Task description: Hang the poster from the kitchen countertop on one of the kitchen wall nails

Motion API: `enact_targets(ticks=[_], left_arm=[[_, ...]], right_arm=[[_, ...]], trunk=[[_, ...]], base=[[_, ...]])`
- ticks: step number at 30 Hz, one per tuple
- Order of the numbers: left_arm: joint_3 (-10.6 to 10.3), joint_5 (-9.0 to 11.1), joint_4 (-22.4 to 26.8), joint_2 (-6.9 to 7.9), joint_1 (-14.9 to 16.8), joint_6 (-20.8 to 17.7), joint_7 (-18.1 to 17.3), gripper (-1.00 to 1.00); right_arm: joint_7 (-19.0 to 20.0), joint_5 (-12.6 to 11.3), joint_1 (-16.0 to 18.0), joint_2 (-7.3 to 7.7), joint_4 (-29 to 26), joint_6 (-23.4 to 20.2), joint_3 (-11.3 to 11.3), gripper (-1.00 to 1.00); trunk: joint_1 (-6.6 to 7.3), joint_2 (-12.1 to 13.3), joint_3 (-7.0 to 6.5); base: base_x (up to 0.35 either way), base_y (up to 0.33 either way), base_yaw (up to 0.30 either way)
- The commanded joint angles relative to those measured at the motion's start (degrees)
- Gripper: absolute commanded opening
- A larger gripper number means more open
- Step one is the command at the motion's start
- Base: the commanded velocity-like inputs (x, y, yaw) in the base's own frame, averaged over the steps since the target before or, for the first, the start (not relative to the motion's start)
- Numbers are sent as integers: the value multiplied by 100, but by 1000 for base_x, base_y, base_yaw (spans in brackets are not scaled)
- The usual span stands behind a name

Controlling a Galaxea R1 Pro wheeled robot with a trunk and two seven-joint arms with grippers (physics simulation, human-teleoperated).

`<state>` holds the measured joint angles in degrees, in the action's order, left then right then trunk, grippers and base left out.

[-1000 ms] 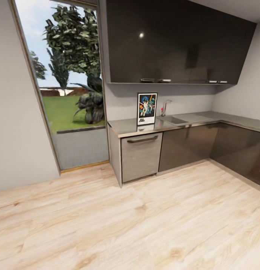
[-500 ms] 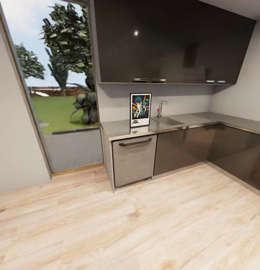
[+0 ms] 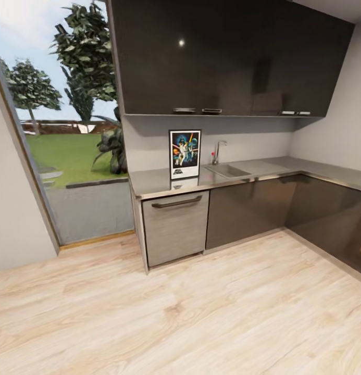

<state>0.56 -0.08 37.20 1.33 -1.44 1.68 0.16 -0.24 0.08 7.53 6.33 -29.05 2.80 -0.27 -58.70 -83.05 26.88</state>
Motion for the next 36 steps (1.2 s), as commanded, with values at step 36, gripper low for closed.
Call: enact_targets(ticks=[36], left_arm=[[14, 0, 7, -1, 2, 8, 2, 100]], right_arm=[[-2, 1, 3, -9, 14, 19, 4, 100]], trunk=[[-2, -2, 5]], base=[[175, -145, 61]])
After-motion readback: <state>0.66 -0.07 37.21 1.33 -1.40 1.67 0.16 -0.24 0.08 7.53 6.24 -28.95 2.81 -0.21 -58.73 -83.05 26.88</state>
